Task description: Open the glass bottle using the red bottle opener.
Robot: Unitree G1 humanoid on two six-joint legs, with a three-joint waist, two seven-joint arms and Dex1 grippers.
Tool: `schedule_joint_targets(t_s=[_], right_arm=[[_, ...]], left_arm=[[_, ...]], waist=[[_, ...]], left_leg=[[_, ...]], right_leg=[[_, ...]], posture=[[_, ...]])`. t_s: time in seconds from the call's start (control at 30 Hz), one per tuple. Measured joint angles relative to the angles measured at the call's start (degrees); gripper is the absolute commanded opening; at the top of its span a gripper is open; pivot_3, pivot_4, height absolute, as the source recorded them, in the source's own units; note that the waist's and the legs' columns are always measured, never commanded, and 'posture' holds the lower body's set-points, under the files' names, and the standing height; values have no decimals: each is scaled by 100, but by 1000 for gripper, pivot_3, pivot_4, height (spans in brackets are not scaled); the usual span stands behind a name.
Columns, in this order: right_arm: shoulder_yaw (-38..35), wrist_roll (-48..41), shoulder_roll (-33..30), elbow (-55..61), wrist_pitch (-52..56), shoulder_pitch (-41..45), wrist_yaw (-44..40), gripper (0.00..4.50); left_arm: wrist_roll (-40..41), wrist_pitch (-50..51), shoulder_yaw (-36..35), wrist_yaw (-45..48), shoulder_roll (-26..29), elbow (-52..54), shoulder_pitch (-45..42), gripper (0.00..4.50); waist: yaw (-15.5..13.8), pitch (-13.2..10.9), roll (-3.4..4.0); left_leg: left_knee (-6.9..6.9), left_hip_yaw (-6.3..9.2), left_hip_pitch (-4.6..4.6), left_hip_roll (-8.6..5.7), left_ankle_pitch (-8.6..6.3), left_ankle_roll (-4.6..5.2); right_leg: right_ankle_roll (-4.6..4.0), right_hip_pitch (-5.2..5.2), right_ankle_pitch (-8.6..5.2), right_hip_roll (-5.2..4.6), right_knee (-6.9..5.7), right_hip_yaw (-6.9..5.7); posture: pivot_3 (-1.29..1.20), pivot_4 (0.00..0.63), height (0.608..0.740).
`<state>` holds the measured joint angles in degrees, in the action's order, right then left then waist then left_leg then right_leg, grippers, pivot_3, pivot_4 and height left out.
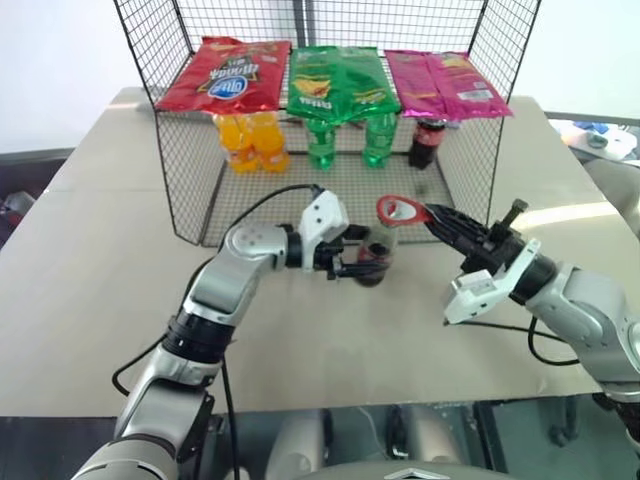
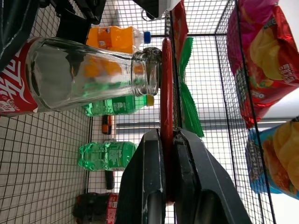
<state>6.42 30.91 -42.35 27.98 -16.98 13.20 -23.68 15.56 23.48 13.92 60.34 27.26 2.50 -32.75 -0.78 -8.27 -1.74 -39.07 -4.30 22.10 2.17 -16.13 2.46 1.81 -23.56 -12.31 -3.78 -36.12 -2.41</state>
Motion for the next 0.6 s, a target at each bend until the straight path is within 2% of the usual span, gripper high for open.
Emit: schedule_joint_targets(t_s=[0.27,0.47,0.6], right_arm=[[-33,-622,736,205,1323,-58,-569,0],[-272,-1033,1383,867,2619,-82,-638,0],[-476,-1544,1810,1388,3741,-491,-765,0]], left_arm=[[44,-22,-56,-67,-22,42,102,2548],[49,-4,-72,-153,-40,130,173,2548],[80,1,-93,-201,-48,171,221,2548]], waist=[[-4,-1,2],[-8,-2,3],[-9,-2,4]], left_leg=[[-5,1,8,1,-1,2],[-6,5,12,0,-1,1],[-6,13,20,1,-1,2]], right_leg=[[1,-1,2,-2,3,-2],[14,-1,9,-2,6,-6],[16,-3,10,-1,10,-8]], posture=[[0,150,740],[0,150,740],[0,150,740]])
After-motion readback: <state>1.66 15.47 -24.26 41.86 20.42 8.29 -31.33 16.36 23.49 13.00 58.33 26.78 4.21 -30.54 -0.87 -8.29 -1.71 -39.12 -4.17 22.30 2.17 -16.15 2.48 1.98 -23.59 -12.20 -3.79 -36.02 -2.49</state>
